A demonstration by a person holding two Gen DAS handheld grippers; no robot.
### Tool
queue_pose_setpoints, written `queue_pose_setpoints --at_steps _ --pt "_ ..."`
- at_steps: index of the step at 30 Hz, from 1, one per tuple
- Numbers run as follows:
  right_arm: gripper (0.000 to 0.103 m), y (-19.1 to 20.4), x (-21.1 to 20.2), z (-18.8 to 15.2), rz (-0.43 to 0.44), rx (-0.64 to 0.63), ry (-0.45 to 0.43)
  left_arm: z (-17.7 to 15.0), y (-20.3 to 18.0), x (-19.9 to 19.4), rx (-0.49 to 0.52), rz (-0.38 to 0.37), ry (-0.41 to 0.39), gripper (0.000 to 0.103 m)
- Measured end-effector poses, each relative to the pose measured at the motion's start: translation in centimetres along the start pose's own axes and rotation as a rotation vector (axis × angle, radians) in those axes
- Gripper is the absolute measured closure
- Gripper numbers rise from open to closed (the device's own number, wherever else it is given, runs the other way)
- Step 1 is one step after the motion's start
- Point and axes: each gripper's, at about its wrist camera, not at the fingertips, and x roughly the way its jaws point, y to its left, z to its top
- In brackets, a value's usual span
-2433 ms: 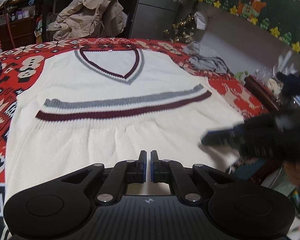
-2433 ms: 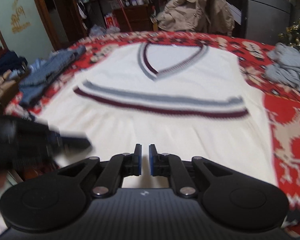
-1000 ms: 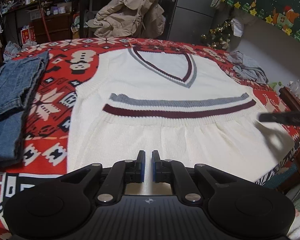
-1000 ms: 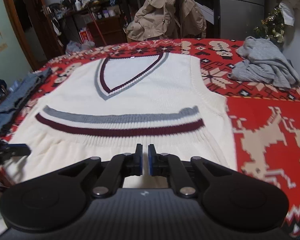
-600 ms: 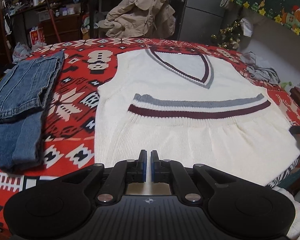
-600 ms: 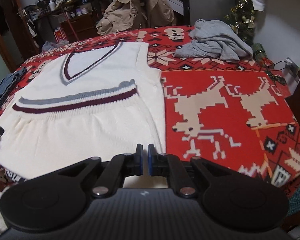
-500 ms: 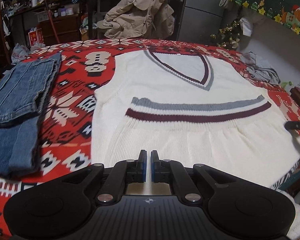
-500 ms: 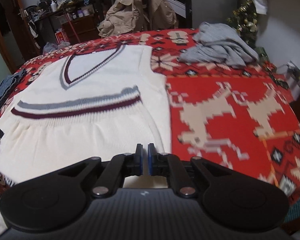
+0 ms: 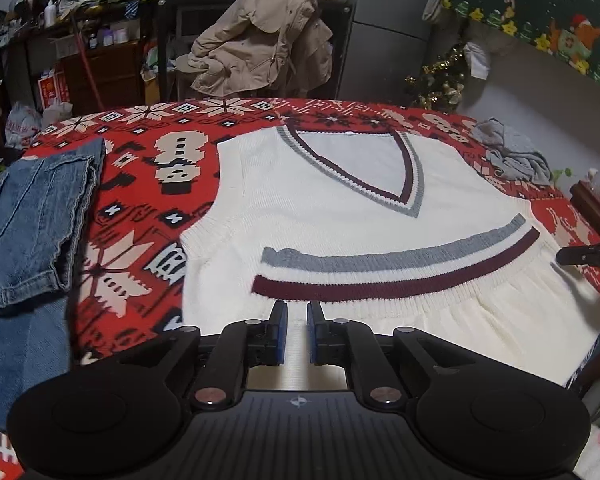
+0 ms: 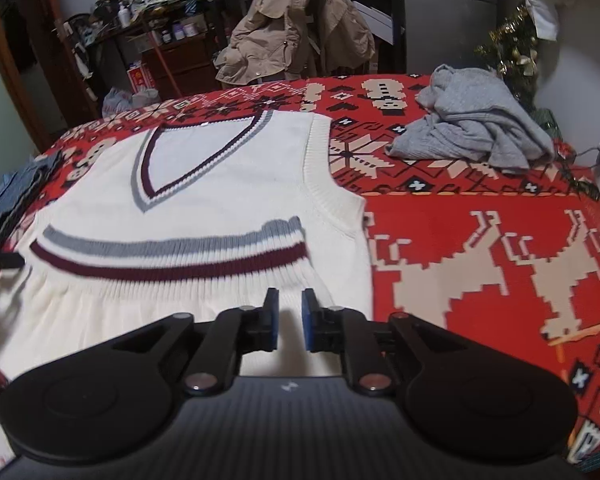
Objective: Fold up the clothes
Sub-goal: 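Move both open grippers across the vest toward the V-neck shoulders, then grasp the vest's shoulder edges beside the V-neck with both grippers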
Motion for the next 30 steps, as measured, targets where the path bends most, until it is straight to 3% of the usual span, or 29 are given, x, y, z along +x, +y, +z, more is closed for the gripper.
queue_pose_setpoints --at_steps 5,13,15,18,19,23,25,27,30 --pt "0.090 -0.8 0.2 -1.2 0.013 -0.009 0.012 -0.5 0.8 1.5 0.038 0.011 0.010 0.096" --pt "0.090 -0.4 1.4 0.8 0.007 -0.027 -0.002 1.7 1.1 2.3 0.014 0.003 0.013 0.094" --pt "0.090 -0.2 1.3 1.5 0.016 -0.043 -0.008 2.2 1.2 2.1 0.008 -0.003 0.002 0.075" --pt "0.083 -0.1 1.1 2.1 0.048 -0.056 -0.008 2.9 1.4 1.6 0.018 -0.006 -0.024 0.064" --pt "0.078 -0.1 1.0 2.2 0.060 -0.060 -0.007 3.2 1.4 1.6 0.029 -0.005 -0.022 0.063" --pt "0.078 0.1 0.9 2.8 0.066 -0.125 0.002 4.7 1.6 1.8 0.108 0.001 -0.001 0.063" --pt "0.078 -0.2 0.9 3.5 0.068 -0.146 0.004 5.8 2.0 2.2 0.136 -0.001 0.004 0.066" --pt "0.078 -0.6 1.0 4.7 0.069 -0.164 0.000 7.2 2.6 2.8 0.139 -0.004 0.011 0.079" --pt "0.079 -1.4 1.5 6.8 0.056 -0.197 -0.001 9.4 3.4 4.0 0.157 0.009 0.011 0.079"
